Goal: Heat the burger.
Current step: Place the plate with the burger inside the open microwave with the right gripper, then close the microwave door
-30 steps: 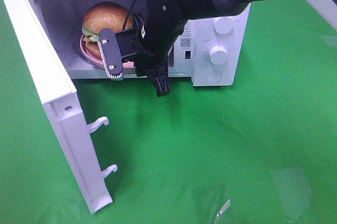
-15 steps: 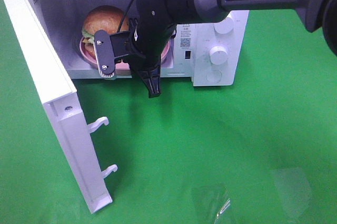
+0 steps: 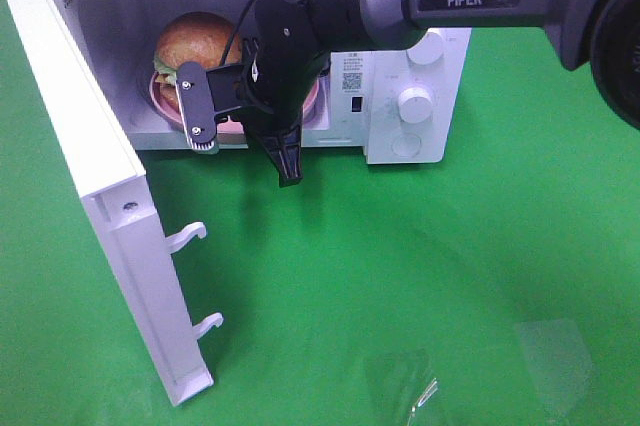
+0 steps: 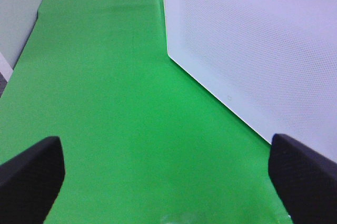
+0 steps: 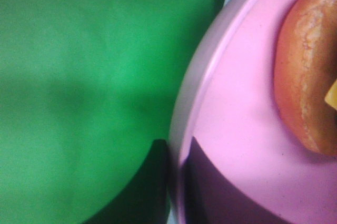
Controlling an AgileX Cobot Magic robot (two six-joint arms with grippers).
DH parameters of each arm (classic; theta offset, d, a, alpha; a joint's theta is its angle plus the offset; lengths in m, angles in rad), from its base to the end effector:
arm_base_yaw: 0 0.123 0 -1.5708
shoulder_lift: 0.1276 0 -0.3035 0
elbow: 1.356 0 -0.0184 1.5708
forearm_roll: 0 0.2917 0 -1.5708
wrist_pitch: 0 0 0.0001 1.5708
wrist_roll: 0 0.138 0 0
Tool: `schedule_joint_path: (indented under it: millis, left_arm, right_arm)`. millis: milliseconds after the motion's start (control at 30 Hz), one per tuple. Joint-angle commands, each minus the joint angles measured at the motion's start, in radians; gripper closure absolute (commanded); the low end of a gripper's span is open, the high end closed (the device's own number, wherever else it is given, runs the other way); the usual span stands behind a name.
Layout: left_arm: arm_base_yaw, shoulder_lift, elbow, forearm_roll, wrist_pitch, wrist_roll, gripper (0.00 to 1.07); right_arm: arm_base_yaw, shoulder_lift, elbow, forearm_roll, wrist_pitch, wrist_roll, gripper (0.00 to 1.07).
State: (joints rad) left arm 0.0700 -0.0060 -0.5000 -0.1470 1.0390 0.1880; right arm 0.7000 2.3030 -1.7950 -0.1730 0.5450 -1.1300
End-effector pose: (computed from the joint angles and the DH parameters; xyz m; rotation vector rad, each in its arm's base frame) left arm 0.0552 -0.0136 0.2796 0.1238 2.0043 -0.0104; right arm 0.4535 0.3659 0.1061 -2.1186 1.4362 -0.3401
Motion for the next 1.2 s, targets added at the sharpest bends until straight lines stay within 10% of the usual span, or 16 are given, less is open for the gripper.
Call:
schedule_joint_path:
  millis: [33,567,1200]
  left_arm:
    - [0.004,-0.006,0.003,-0.002,0.001,0.001,0.09]
    - [0.004,-0.006,0.003,-0.002,0.001,0.001,0.09]
    - [0.004,-0.006,0.003,-0.002,0.001,0.001,0.09]
  right_arm:
    - [0.000,-0.008,-0.026,-0.003,-0.056,0.013,1.07]
    - [0.000,-0.008,-0.026,-0.028,-0.070,0.027,1.03]
    - [0.000,-0.047,-0.002,-0.029,0.005,0.049,0.59]
